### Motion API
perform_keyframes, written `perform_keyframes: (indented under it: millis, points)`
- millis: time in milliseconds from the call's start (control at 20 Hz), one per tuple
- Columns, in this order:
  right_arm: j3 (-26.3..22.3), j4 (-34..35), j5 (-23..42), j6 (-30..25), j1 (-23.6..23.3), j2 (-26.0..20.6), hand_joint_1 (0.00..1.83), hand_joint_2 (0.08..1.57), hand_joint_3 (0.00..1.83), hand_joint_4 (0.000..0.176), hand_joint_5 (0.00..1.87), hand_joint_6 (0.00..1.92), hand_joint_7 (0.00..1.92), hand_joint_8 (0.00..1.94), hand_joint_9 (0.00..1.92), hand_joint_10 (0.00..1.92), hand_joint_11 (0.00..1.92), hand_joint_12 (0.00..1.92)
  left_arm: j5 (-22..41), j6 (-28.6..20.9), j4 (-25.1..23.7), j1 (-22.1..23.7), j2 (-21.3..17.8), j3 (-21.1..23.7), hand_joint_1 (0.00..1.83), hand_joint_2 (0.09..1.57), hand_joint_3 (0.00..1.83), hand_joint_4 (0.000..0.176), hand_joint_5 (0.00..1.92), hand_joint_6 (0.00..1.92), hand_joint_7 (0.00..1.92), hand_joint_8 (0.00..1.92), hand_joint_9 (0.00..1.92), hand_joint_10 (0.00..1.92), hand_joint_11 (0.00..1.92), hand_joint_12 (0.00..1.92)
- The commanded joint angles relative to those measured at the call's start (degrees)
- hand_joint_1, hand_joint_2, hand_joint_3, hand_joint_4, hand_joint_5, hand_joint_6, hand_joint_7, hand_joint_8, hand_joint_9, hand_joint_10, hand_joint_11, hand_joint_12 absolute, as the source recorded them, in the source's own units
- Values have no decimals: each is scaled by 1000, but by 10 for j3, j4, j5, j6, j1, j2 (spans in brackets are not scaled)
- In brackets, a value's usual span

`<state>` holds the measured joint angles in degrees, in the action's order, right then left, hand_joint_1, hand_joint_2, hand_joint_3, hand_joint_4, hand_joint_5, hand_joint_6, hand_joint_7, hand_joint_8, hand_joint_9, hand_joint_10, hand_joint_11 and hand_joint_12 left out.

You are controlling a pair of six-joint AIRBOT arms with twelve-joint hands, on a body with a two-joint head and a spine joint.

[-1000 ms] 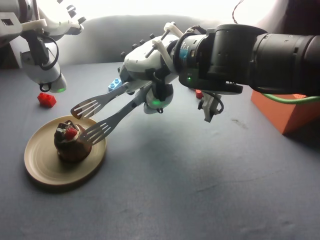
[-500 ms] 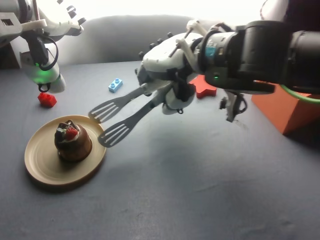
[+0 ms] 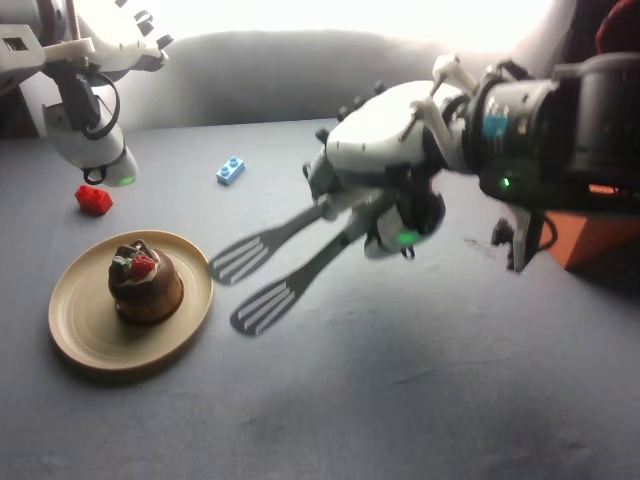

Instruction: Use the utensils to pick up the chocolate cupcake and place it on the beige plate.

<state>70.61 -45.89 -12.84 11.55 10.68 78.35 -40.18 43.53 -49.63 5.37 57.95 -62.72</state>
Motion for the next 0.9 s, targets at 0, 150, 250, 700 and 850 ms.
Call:
perform_keyframes:
  millis: [0,150,250,700,850]
  points:
    - [-6,-9,47,-13,0,-8,1097,1101,1,0,577,748,550,1074,509,1317,410,1775,21,5,-35,7,-4,-1,478,1049,1,0,81,2,88,1,82,3,0,190]
    - [-19,-9,92,-37,18,-21,1079,1118,4,0,595,718,572,1044,500,1306,397,1748,21,5,-35,7,-4,-1,470,1052,2,0,85,2,92,2,80,1,0,192]
    - [-17,-9,119,-50,35,-24,1079,1117,1,0,611,682,546,1079,467,1331,356,1749,21,5,-35,7,-4,-1,501,1042,0,0,89,2,92,1,82,1,0,217]
    - [-29,230,363,280,111,-73,1067,1151,6,0,499,865,454,1208,364,1435,266,1793,20,5,-35,7,-4,-1,524,1033,0,0,115,4,92,1,91,2,0,188]
    - [-29,334,361,362,125,-70,1041,1169,7,0,486,869,430,1239,359,1451,282,1785,20,5,-35,7,-4,-1,544,1028,0,0,126,2,96,1,87,0,0,189]
